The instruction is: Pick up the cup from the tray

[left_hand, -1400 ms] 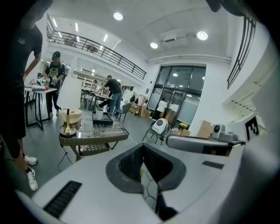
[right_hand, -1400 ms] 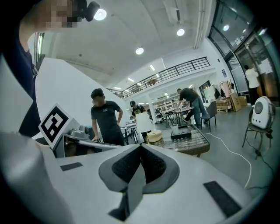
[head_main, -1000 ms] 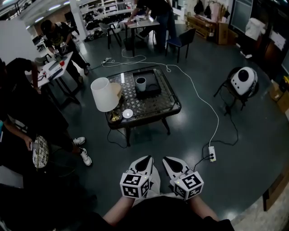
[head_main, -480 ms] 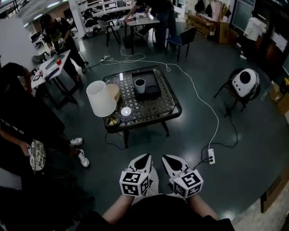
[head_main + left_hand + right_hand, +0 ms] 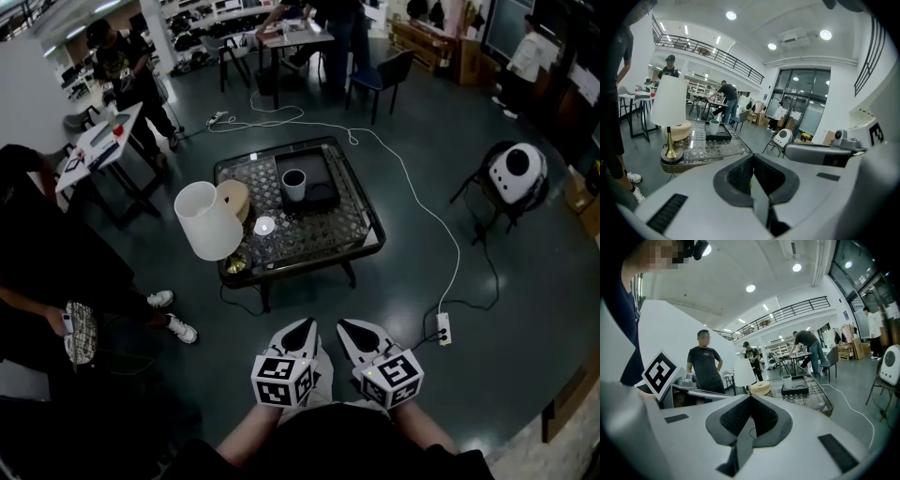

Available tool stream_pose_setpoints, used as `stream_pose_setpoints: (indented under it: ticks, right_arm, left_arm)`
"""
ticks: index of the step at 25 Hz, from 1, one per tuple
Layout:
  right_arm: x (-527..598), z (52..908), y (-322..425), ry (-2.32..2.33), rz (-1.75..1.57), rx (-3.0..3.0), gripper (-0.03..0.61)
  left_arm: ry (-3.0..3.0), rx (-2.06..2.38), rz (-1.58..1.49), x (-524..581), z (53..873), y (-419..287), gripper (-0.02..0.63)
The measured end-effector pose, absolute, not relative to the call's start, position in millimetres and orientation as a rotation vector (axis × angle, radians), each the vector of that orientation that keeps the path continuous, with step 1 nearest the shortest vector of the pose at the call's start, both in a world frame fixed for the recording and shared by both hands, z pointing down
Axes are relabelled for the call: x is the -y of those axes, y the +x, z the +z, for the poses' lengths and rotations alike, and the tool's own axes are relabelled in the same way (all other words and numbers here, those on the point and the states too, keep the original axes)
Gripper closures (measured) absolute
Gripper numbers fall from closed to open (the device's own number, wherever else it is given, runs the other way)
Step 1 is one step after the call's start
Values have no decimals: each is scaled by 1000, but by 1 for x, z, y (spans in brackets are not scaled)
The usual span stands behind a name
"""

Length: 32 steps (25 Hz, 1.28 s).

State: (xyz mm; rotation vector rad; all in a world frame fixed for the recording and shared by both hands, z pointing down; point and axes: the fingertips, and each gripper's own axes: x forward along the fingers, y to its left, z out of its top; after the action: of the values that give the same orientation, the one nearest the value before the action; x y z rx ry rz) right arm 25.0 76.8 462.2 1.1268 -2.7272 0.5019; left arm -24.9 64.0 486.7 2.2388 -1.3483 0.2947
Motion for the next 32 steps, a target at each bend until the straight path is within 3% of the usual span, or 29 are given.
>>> stream_pose_setpoints:
  ticks: [32]
  right_arm:
    - [133, 457, -23, 1161, 497, 2699, 566]
  left_arm:
    - [2238, 1323, 316, 146, 485, -77, 603]
